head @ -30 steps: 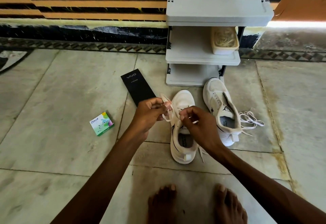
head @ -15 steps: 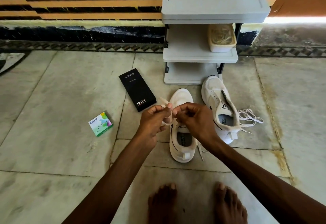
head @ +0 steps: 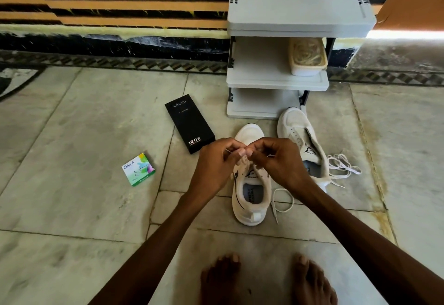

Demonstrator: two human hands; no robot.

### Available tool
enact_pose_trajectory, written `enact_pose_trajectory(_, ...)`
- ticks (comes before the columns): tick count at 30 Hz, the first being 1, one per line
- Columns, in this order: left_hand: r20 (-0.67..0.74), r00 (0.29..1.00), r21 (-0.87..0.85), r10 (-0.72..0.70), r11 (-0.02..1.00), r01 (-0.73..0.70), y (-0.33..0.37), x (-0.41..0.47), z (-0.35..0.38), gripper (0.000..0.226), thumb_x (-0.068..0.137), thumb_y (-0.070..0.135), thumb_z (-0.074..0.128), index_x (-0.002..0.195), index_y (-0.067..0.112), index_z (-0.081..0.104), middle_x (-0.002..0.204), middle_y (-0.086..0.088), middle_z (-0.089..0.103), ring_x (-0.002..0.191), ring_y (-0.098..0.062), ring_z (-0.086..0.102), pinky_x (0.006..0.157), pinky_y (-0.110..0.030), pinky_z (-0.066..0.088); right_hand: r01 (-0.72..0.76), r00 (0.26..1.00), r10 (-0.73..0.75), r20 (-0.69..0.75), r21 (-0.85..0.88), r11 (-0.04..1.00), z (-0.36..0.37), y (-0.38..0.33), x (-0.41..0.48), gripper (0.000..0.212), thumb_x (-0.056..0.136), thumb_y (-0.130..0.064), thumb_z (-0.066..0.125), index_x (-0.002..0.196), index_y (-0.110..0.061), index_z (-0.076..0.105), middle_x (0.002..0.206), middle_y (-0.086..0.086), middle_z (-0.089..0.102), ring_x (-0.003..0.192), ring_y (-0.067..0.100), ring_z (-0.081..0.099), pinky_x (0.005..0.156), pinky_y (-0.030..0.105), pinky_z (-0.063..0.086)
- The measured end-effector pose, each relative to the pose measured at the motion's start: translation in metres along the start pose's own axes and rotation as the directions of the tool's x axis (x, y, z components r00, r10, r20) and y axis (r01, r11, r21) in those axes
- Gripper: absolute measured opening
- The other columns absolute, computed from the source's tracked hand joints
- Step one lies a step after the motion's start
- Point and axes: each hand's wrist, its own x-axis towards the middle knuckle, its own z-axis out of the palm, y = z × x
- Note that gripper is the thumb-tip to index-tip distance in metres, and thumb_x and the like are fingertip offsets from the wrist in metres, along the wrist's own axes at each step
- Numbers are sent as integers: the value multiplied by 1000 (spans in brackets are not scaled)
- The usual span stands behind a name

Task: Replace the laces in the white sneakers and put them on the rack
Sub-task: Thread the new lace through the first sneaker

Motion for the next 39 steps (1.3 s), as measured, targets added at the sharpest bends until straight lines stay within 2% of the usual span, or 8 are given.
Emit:
enact_pose_trajectory(4, -6, 996, 17, -83, 996, 84, -4, 6, -2, 5, 90, 22, 68, 93, 19, 72, 74, 13, 67, 66, 2, 64, 61, -7, 47, -171, 981, 177, -79, 73, 982, -3, 4, -5, 7, 89, -17, 71, 89, -12, 76, 74, -2, 73, 63, 11, 68, 63, 28, 57)
enact_pose_trajectory(7, 10, 991, 85, -130, 988, 129, -5, 6, 1, 5, 89, 23, 69, 92, 20, 71, 83, 9, 69, 69, -1, 62, 61, -10, 46, -129, 989, 145, -9, -509, 851, -4, 11, -14, 18, 87, -34, 70, 100, -22, 71, 87, -7, 71, 74, 8, 65, 67, 28, 54)
enact_pose_trajectory(10, 54, 990, 212, -128, 971, 114, -8, 1, 10, 3, 88, 26, 70, 88, 24, 67, 98, 10, 62, 78, -4, 59, 68, -16, 47, -67, 984, 165, 62, -732, 677, 6, 16, -23, 28, 88, -43, 64, 102, -18, 66, 95, 1, 67, 79, 20, 64, 64, 29, 48)
enact_pose_trajectory(15, 105, 994, 410, -32, 912, -14, -9, -5, 29, 4, 90, 24, 63, 87, 26, 66, 110, 7, 54, 101, -10, 50, 82, -21, 41, -160, 985, 164, -51, -623, 766, 13, 29, -25, 22, 92, -26, 58, 83, -9, 66, 77, 9, 68, 65, 24, 60, 55, 29, 40)
enact_pose_trajectory(21, 83, 993, 529, 80, 841, -112, -8, -2, 42, 21, 96, 27, 54, 108, 19, 69, 123, 0, 55, 112, -17, 46, 89, -27, 38, -344, 935, 350, -57, -389, 855, -3, 34, -19, 11, 87, -22, 69, 86, -13, 74, 71, 3, 72, 69, 21, 69, 72, 38, 57)
enact_pose_trajectory(28, 108, 994, 497, -7, 866, -48, -9, 3, 54, 15, 93, 27, 60, 97, 21, 73, 129, 2, 51, 120, -19, 39, 91, -26, 28, -289, 951, 308, -32, -446, 847, -1, 26, -20, 9, 86, -17, 68, 84, -11, 74, 77, 5, 72, 73, 21, 67, 69, 36, 55)
enact_pose_trajectory(34, 56, 995, 430, -80, 902, 49, -11, -6, 60, 13, 93, 30, 60, 96, 22, 70, 125, 3, 51, 119, -19, 39, 95, -31, 33, -319, 942, 332, -43, -416, 852, -2, 25, -22, 7, 86, -19, 69, 85, -15, 75, 75, 3, 73, 73, 21, 68, 73, 37, 56)
enact_pose_trajectory(39, 24, 993, 543, -119, 835, 87, -3, -6, 63, 19, 94, 35, 59, 102, 23, 71, 128, 5, 51, 121, -18, 39, 97, -30, 35, -263, 962, 269, -45, -425, 866, 3, 25, -27, 11, 87, -12, 66, 87, -9, 76, 79, 9, 73, 73, 25, 68, 70, 41, 56)
